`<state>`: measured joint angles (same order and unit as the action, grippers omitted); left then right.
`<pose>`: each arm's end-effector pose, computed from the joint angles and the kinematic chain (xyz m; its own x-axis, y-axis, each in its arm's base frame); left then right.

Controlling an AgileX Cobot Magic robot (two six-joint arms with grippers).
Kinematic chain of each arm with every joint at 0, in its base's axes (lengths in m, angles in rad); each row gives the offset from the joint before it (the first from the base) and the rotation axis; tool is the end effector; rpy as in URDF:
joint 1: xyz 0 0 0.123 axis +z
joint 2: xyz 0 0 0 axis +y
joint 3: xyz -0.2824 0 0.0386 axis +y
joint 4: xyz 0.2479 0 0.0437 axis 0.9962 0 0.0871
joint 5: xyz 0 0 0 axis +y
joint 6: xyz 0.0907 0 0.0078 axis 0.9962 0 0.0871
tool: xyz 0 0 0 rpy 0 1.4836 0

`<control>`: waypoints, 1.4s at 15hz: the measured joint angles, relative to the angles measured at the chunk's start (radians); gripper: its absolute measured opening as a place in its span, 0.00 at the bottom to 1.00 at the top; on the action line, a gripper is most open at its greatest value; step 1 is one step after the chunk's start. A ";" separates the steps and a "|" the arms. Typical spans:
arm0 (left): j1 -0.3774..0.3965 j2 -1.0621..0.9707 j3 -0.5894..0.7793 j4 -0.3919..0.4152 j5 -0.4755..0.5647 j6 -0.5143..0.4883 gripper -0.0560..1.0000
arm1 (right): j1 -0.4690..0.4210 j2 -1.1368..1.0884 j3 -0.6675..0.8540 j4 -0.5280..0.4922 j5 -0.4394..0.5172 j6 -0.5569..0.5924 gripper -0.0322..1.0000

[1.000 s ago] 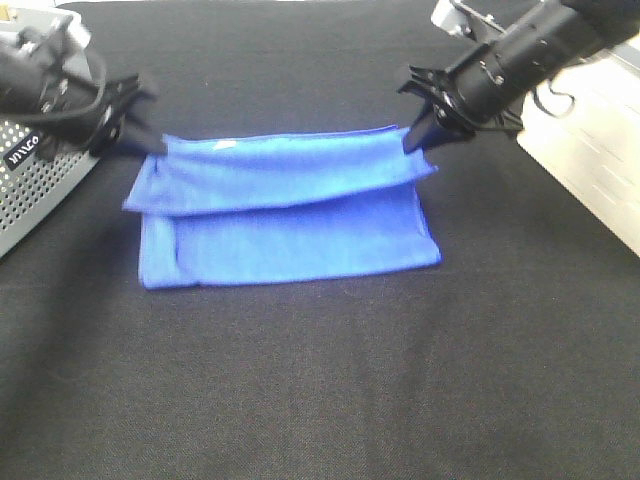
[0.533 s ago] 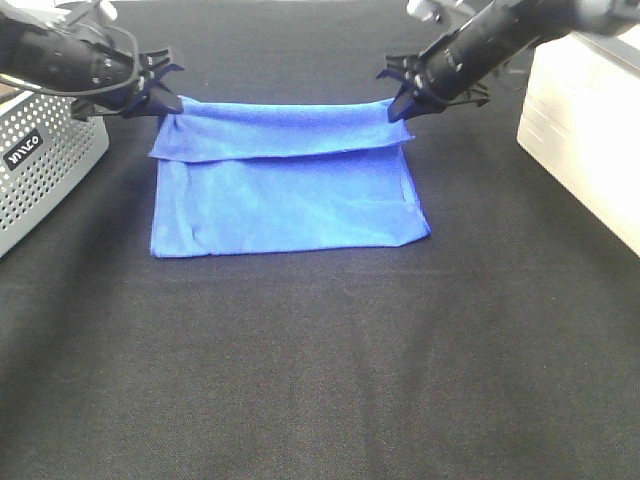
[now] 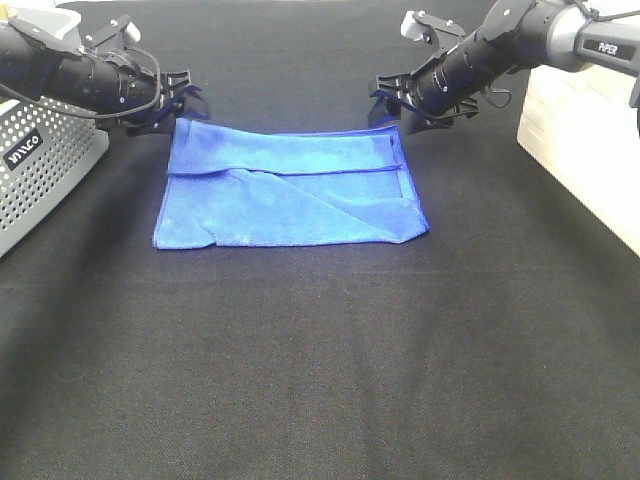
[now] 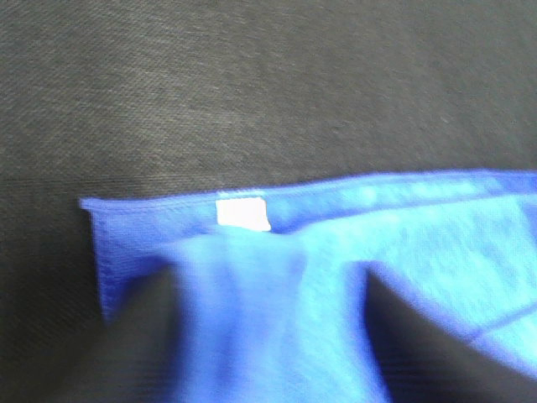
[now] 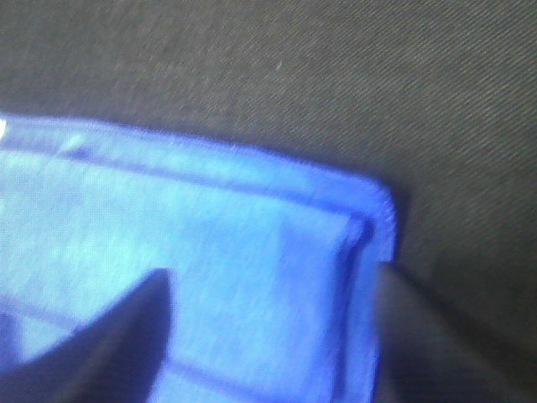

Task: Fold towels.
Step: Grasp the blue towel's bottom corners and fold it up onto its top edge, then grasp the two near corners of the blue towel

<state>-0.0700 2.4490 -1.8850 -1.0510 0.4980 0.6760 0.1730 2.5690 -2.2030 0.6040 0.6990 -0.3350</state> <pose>0.5320 -0.0752 0.1221 -0.7546 -0.2318 -0.6139 0.1404 0.8568 -0.4961 0.5449 0.1291 0.1301 -0.8115 0.0003 -0.5843 -0.2695 0.8871 0.3747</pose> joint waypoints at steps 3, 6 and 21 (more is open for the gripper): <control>0.004 0.000 0.000 0.002 0.144 0.003 0.75 | 0.000 -0.029 -0.008 -0.029 0.189 0.001 0.74; 0.023 -0.003 0.000 0.028 0.311 -0.047 0.73 | 0.000 -0.079 -0.008 -0.066 0.325 0.045 0.75; 0.000 -0.285 0.522 0.278 0.101 -0.366 0.73 | -0.046 -0.295 0.541 -0.072 0.253 0.100 0.67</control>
<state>-0.0700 2.1640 -1.3630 -0.7730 0.5990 0.3100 0.1270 2.2740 -1.6620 0.5320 0.9520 -0.2350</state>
